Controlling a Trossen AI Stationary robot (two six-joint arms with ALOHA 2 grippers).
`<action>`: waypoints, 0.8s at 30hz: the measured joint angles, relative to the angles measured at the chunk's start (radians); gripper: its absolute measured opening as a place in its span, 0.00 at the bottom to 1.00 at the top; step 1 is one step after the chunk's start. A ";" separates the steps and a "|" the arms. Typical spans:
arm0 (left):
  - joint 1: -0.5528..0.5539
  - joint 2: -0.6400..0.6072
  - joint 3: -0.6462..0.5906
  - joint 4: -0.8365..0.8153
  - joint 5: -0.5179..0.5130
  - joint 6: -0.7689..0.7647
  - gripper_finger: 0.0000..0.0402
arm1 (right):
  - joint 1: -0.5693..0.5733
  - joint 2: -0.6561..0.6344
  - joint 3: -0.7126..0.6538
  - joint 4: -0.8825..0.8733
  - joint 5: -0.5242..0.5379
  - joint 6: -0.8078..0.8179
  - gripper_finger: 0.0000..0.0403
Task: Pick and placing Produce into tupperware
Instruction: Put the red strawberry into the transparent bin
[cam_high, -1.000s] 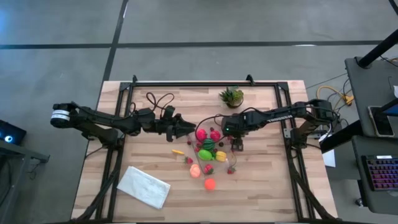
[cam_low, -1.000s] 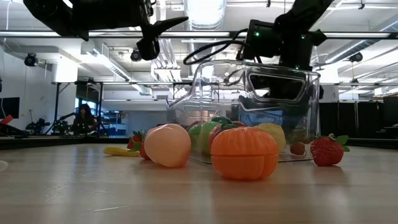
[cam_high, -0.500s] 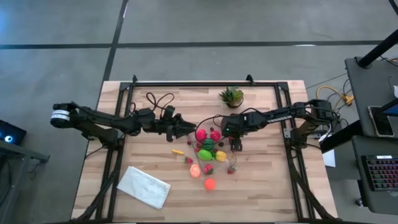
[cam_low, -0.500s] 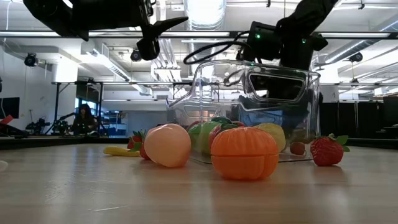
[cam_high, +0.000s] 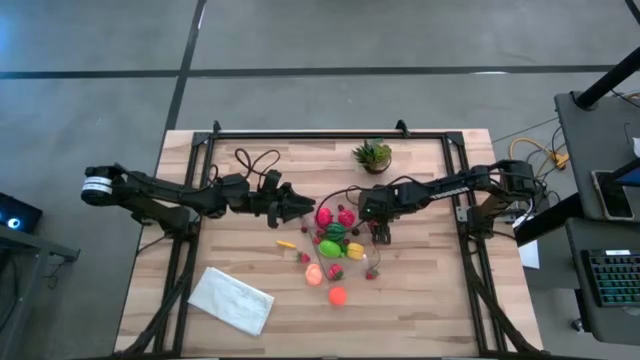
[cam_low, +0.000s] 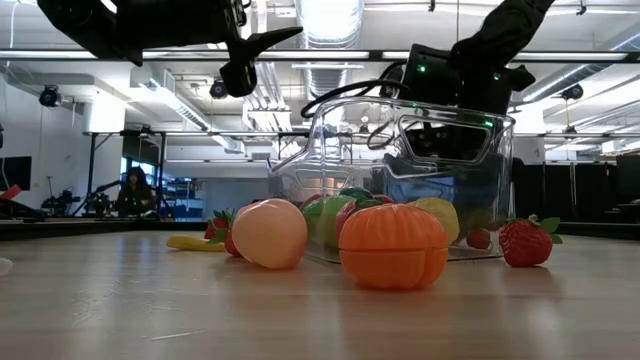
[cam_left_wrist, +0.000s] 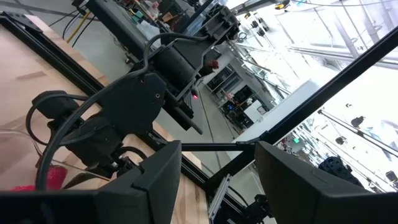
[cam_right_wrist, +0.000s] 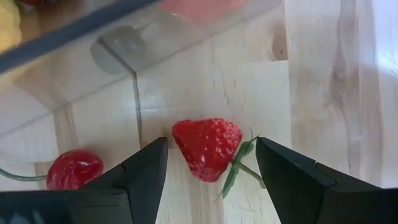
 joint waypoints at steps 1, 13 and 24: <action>0.000 0.000 0.000 0.000 0.000 0.000 0.48 | 0.000 0.000 -0.001 0.000 0.000 0.004 0.59; 0.000 0.000 0.000 0.000 0.000 0.000 0.48 | 0.000 0.000 -0.001 0.018 0.019 0.026 0.50; 0.000 0.000 0.000 0.000 0.000 0.000 0.48 | 0.000 -0.006 0.000 0.016 0.019 0.110 0.35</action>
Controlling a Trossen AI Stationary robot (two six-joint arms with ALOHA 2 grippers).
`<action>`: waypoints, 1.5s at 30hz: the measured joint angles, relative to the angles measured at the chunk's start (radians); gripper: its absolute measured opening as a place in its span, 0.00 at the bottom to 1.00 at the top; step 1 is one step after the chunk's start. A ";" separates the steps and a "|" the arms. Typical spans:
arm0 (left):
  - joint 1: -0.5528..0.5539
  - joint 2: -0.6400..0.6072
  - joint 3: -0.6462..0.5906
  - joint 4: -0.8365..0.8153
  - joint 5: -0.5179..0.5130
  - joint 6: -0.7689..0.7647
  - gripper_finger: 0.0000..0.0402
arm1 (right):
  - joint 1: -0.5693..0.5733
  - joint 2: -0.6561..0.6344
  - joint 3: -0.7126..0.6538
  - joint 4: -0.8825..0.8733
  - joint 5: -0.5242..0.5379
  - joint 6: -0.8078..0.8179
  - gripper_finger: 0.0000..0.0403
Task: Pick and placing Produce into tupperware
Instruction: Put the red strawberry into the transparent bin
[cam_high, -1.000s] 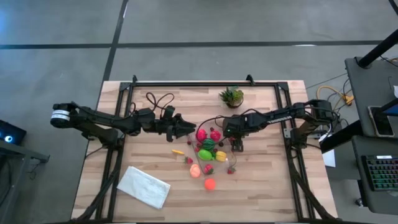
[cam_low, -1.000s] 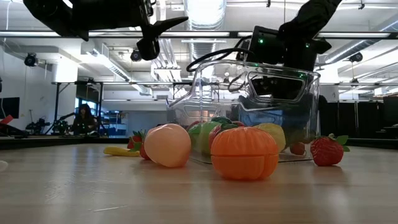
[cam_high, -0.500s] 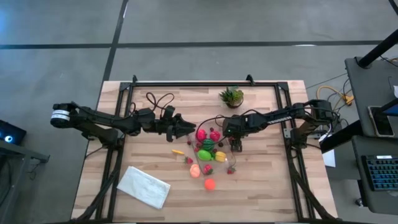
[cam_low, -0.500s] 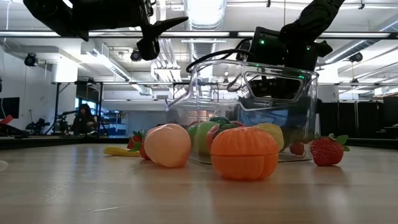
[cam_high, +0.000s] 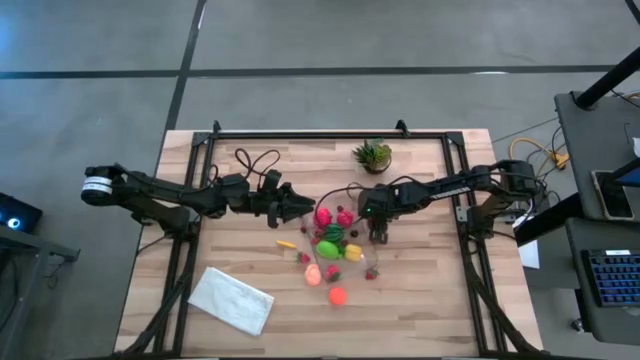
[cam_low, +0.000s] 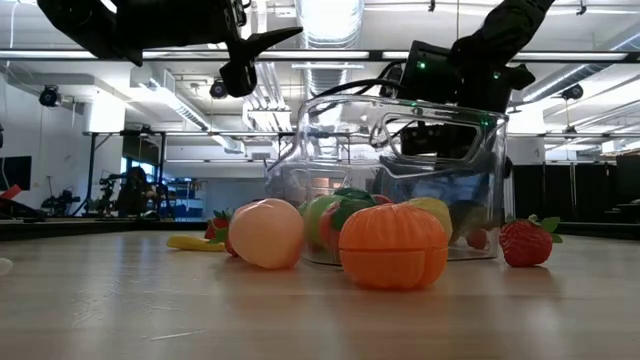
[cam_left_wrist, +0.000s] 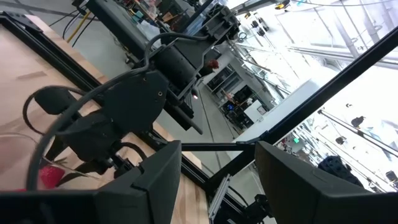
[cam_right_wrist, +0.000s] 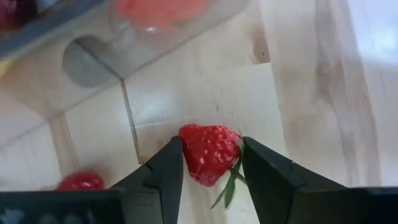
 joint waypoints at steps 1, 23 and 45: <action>0.000 0.000 0.000 0.000 0.000 0.000 0.48 | 0.000 -0.005 0.000 -0.001 0.000 0.034 0.36; 0.000 0.000 -0.001 -0.023 -0.005 0.000 0.48 | 0.027 -0.371 0.000 0.094 -0.201 0.317 0.37; -0.022 0.000 -0.001 -0.021 -0.022 -0.004 0.48 | 0.114 -0.130 0.165 0.087 -0.229 0.303 0.38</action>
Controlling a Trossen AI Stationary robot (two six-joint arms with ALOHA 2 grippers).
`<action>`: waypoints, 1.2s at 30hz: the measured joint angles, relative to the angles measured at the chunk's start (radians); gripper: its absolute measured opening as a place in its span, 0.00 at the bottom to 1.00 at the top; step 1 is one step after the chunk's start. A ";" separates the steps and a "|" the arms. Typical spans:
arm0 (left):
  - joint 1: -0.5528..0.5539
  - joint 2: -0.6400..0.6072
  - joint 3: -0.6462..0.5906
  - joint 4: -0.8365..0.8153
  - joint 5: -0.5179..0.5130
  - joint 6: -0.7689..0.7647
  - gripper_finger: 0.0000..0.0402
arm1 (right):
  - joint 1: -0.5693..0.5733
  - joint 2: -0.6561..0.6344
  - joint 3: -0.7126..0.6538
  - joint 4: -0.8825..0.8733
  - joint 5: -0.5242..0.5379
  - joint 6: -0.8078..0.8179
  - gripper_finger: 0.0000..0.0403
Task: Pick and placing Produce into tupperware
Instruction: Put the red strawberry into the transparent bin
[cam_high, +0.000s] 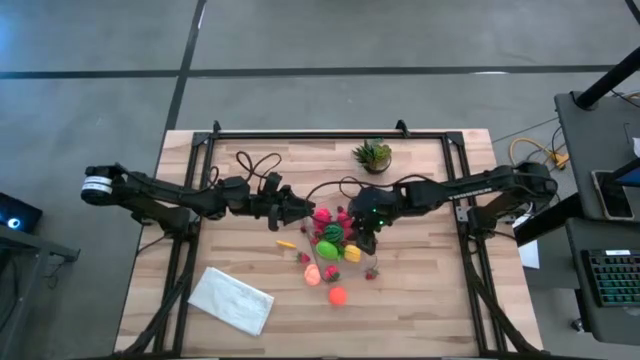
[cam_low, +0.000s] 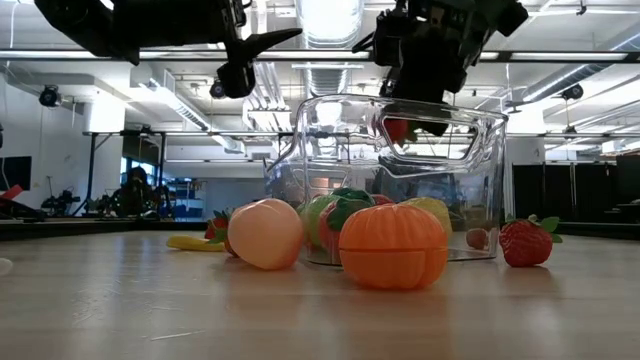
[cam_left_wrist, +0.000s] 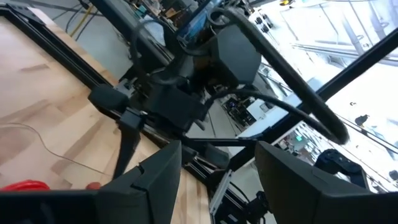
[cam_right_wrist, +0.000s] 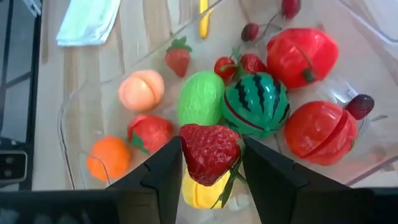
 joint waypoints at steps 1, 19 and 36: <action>-0.003 0.000 0.000 0.000 0.000 0.000 0.48 | 0.000 0.000 0.003 0.002 0.001 0.006 0.38; -0.014 0.000 0.000 0.000 0.001 -0.001 0.48 | 0.000 -0.005 0.058 -0.171 0.066 0.012 0.66; -0.015 0.000 -0.009 -0.002 0.000 0.003 0.48 | 0.009 -0.211 -0.147 -0.404 0.255 0.125 0.59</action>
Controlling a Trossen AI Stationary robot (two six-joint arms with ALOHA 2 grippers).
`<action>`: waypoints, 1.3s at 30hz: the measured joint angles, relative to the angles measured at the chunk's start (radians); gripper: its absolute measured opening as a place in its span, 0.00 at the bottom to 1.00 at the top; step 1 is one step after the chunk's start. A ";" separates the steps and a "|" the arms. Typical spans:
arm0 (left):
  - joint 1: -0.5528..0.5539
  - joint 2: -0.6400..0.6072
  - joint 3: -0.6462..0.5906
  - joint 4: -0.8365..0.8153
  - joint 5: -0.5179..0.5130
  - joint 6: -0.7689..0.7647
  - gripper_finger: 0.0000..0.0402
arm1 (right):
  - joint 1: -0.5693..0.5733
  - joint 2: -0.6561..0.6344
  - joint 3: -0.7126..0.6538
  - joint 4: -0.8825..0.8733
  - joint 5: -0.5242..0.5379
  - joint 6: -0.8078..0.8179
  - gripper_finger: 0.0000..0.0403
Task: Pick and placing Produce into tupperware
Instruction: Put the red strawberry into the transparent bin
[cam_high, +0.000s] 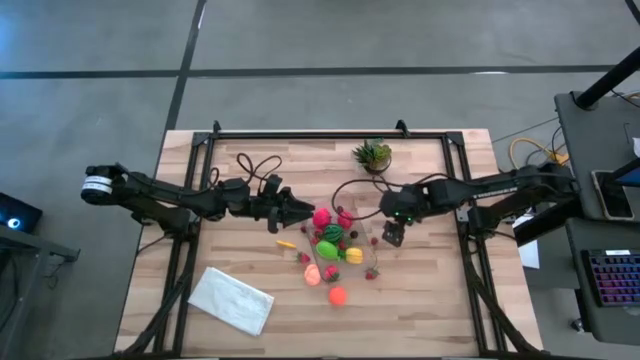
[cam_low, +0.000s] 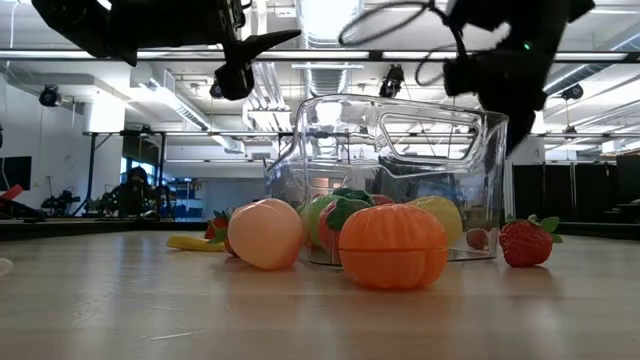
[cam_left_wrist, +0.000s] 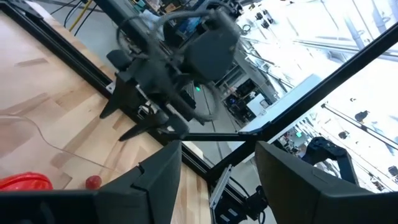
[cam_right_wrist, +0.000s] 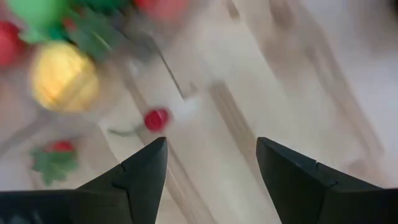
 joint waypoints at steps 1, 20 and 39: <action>0.000 0.000 0.000 0.000 0.000 0.000 0.48 | 0.000 -0.001 -0.020 -0.001 -0.005 0.023 0.59; 0.006 -0.002 -0.003 -0.165 -0.004 0.130 0.48 | 0.008 0.049 -0.142 0.209 -0.086 0.308 0.59; 0.010 -0.227 0.066 -1.225 -0.397 -0.090 0.48 | 0.008 -0.030 -0.101 0.199 0.048 0.299 0.59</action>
